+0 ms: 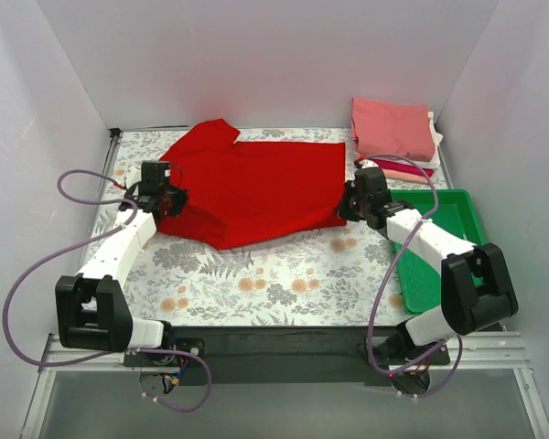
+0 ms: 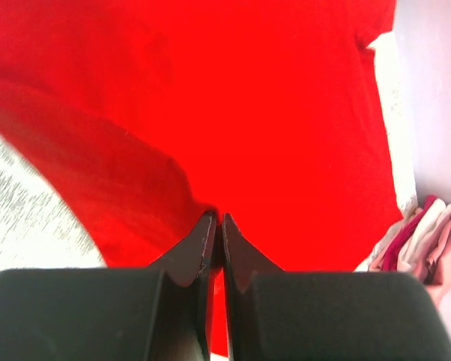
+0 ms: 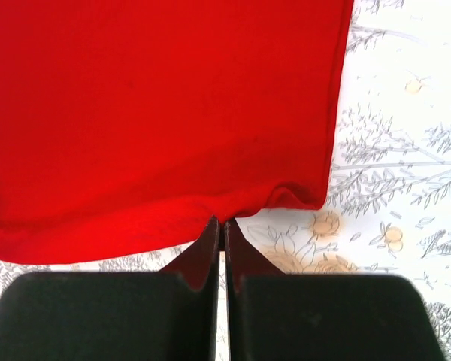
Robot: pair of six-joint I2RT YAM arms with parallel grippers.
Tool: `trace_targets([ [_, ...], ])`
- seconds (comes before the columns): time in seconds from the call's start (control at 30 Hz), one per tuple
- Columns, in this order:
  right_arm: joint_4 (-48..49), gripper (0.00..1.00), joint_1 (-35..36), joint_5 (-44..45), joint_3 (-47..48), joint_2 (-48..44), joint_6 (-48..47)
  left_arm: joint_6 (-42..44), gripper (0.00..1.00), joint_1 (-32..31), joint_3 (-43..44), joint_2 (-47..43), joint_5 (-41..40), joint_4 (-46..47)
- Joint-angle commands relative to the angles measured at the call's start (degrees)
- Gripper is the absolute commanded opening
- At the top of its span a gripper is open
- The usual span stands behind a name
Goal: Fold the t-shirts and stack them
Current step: Fold the tshirt
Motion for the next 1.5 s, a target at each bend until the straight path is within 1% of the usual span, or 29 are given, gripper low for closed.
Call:
trace_targets([
  [0.0, -0.98, 0.01, -1.27, -0.24, 4.28, 1.42, -1.84, 2.13, 0.0, 0.22, 5.05, 2.26, -2.98, 1.45],
  [0.2, -2.48, 0.01, -2.59, -1.03, 9.28, 4.49, -3.15, 4.33, 0.0, 0.22, 10.76, 6.91, -6.06, 3.03],
  [0.43, -3.97, 0.02, -3.82, -1.47, 13.68, 8.27, -3.86, 6.53, 0.0, 0.31, 13.75, 10.43, -8.61, 7.6],
  [0.57, -4.5, 0.02, -4.7, -1.73, 15.79, 10.2, -4.39, 8.02, 0.0, 0.4, 15.16, 12.98, -9.05, 9.88],
  [0.67, -4.94, 0.02, -5.58, -5.15, 17.72, 12.05, -5.88, 9.95, 0.0, 0.84, 16.04, 14.82, -8.0, 11.81],
  [0.83, -5.03, 0.04, -6.64, -7.62, 19.57, 14.95, -6.58, 10.92, 0.0, 1.81, 16.31, 17.29, -7.21, 15.59],
  [1.13, -5.12, 0.08, -7.52, -8.85, 23.08, 19.43, -7.2, 12.59, 0.0, 2.86, 17.62, 22.03, -7.82, 21.39],
  [1.43, -5.82, 0.11, -8.83, -8.85, 27.39, 24.44, -6.5, 14.35, 0.0, 3.92, 23.33, 29.76, -7.21, 22.28],
  [1.47, -5.99, 0.16, -9.18, -9.12, 27.92, 24.88, -6.32, 14.53, 0.0, 4.0, 24.64, 31.51, -7.38, 22.1],
])
